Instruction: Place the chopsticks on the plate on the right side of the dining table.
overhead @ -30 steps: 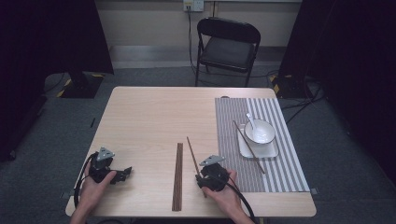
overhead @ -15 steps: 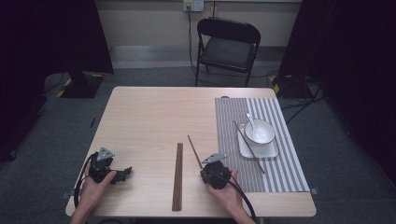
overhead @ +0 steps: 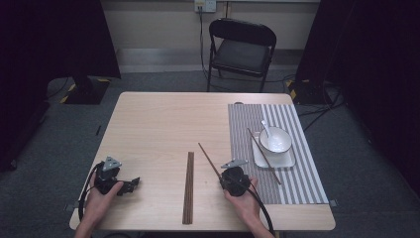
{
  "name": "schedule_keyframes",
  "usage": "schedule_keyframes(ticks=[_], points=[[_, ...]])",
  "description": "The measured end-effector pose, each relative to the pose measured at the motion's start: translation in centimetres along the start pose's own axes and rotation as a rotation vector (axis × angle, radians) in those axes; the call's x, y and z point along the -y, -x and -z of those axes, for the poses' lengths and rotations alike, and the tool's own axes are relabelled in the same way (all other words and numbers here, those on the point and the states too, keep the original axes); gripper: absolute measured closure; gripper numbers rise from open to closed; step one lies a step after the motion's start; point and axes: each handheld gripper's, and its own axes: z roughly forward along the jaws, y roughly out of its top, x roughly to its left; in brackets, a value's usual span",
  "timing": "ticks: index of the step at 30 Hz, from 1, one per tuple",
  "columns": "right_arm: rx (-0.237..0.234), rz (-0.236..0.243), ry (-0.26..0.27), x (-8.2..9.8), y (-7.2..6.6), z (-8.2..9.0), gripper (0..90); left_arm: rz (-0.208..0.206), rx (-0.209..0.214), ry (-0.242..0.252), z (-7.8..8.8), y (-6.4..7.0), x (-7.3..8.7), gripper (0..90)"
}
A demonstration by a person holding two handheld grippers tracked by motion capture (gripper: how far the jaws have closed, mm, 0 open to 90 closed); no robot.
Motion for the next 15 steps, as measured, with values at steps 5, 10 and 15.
schedule_keyframes(ticks=[5, 10, 15], points=[[-0.011, 0.008, -0.019, 0.4, 0.1, 0.8, 84.5, 0.000, 0.000, 0.000, 0.0, 0.0, 0.0, 0.0], [-0.001, 0.009, -0.030, 1.0, 0.6, 1.1, 84.6, 0.002, 0.001, 0.001, 0.0, 0.0, 0.0, 0.1], [-0.010, 0.012, -0.017, 0.9, 0.7, 0.8, 75.8, 0.001, 0.001, -0.001, 0.0, 0.0, 0.0, 0.0]])
